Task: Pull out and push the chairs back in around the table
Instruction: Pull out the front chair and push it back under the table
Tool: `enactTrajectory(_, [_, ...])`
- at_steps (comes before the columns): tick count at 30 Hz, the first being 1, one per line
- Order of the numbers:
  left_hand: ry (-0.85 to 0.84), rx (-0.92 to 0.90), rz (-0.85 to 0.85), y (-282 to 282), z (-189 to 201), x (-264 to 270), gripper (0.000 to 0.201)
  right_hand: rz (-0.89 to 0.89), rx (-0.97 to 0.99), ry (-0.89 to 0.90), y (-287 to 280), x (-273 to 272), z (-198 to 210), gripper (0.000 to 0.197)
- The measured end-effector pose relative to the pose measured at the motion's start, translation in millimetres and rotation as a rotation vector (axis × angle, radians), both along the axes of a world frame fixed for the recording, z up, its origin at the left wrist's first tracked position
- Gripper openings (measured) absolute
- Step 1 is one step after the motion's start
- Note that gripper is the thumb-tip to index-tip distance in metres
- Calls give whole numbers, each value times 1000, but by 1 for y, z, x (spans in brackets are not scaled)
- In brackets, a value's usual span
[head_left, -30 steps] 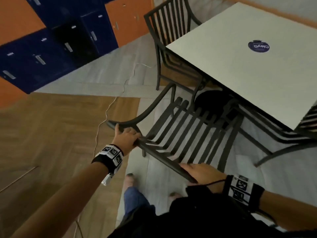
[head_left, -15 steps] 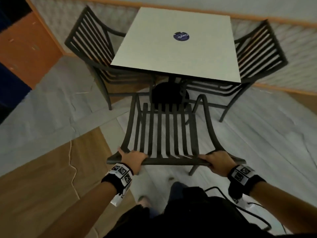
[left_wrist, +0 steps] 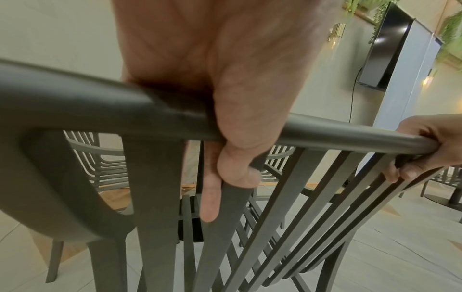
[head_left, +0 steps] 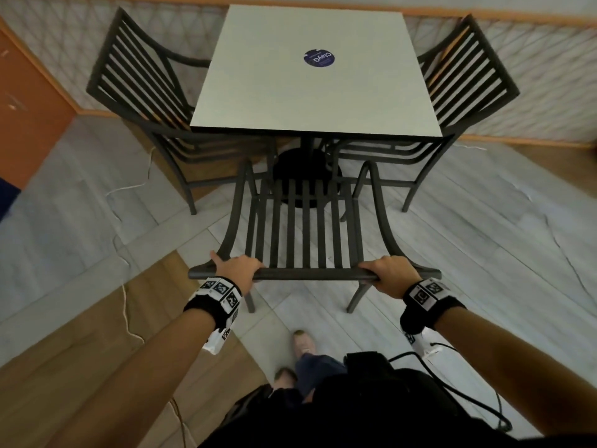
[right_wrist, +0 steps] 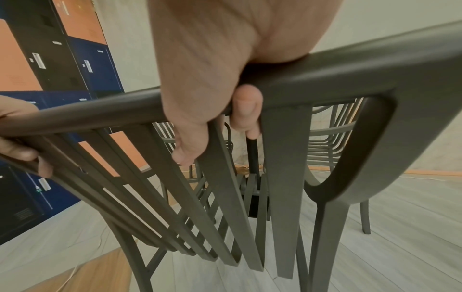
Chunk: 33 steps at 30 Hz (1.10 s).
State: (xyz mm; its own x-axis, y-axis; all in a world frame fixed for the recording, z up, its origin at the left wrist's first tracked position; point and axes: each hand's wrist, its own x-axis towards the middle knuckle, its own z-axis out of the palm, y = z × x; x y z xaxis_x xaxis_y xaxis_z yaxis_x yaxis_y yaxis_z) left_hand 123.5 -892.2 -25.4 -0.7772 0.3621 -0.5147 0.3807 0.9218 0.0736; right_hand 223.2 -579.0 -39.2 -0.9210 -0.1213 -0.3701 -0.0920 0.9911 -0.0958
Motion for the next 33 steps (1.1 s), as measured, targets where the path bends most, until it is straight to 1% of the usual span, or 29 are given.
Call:
enactTrajectory(3, [17,8,2,2,-1,-16,26,-12,-26,27,0,-12,-2,15])
enactTrajectory(11, [25,-16,11,12,-11,-52,16,-21,-1,4,3,-40,8,12])
enactTrajectory(16, [33,-31,-17,14,-16,-62,15,-26,-25,-20,5,-48,8,11])
enactTrajectory(18, [65,11,-38,11,-16,-60,15,-42,-47,-6,6,-47,7,14])
enactTrajectory(20, [112,105,-42,6,-16,-55,17,-68,-96,-10,7,-46,5,16])
enactTrajectory(23, [186,283,39,-7,-19,-41,35,-106,-174,-40,9,-53,12,19])
enactTrajectory(25, [250,357,73,-21,-24,-24,46,-64,-166,-94,9,-61,23,24])
enactTrajectory(28, [345,364,119,-45,-29,-3,69,56,-187,-153,-1,-86,43,27])
enactTrajectory(30, [361,363,184,-63,-31,8,86,108,-243,-166,-12,-111,56,26])
enactTrajectory(33, [378,329,231,-93,-41,21,98,209,-276,-120,-40,-159,74,19])
